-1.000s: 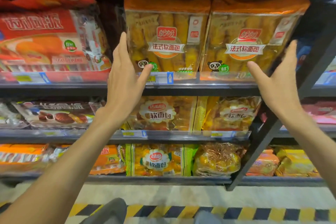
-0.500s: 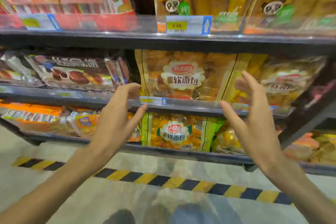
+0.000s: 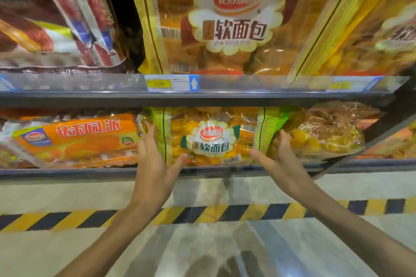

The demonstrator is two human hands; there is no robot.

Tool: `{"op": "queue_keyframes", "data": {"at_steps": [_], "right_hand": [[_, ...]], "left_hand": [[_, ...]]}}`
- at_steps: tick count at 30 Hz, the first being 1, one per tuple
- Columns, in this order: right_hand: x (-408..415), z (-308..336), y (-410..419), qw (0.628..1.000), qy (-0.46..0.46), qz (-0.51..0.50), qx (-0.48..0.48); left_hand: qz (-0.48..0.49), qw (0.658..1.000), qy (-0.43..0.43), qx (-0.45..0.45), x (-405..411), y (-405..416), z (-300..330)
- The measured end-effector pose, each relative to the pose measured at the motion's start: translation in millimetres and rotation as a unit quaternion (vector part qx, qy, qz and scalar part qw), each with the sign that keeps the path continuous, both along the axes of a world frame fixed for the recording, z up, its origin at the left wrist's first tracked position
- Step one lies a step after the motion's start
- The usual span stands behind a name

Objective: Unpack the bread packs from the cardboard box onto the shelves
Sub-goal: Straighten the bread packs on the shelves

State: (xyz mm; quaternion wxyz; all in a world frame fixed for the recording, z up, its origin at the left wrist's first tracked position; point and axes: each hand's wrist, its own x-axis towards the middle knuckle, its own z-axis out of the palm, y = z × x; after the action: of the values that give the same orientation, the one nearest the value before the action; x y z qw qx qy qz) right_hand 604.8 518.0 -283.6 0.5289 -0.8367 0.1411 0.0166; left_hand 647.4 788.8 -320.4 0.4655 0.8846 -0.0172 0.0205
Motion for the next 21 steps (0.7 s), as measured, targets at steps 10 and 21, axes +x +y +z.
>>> {"op": "queue_keyframes", "data": {"at_steps": [10, 21], "right_hand": [[42, -72, 9, 0.994, -0.01, -0.11, 0.021], [34, -92, 13, 0.988, -0.084, -0.118, 0.057]], "left_hand": [[0.056, 0.998, -0.014, -0.031, 14, -28, -46], [0.051, 0.996, -0.016, -0.073, 25, -31, -61]]}}
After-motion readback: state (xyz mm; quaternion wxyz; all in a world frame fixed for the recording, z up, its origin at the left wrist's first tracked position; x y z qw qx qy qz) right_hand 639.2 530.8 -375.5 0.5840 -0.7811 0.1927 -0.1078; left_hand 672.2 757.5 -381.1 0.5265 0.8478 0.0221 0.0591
